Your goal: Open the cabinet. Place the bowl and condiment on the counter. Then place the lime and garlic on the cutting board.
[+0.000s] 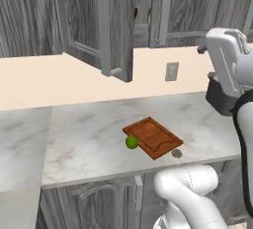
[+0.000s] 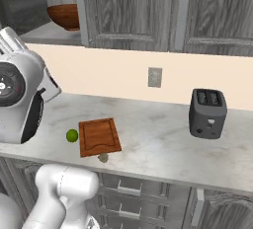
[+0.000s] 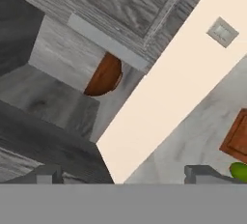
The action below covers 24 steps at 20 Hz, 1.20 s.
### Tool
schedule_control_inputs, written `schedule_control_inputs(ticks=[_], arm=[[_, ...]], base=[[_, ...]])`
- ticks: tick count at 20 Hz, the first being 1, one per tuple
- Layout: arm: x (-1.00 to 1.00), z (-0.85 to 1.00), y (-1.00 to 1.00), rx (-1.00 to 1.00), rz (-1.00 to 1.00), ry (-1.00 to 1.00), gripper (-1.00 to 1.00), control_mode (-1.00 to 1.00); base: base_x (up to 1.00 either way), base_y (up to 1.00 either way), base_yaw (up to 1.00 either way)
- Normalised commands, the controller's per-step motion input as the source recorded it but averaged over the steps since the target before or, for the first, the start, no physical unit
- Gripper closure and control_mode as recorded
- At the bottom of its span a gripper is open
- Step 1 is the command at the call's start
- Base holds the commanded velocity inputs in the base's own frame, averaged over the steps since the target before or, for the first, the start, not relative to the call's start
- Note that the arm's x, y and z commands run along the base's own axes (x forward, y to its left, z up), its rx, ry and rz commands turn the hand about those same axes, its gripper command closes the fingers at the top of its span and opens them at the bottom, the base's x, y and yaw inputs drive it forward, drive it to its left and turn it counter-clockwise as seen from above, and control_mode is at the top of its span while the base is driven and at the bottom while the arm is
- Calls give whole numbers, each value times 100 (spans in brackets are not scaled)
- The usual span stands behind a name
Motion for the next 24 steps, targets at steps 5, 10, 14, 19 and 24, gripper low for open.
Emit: schedule_control_inputs(ticks=[5, 10, 14, 19, 24], arm=[[30, 0, 6, 3, 0, 43, -100, -100], [20, 0, 0, 24, 0, 3, -100, -100], [6, -10, 14, 30, 0, -1, -100, -100], [26, -19, 37, 24, 0, 0, -100, -100], [35, -7, 41, 14, 0, 0, -100, -100]], base=[[0, 0, 0], [0, 0, 0], [0, 0, 0], [0, 0, 0], [0, 0, 0]])
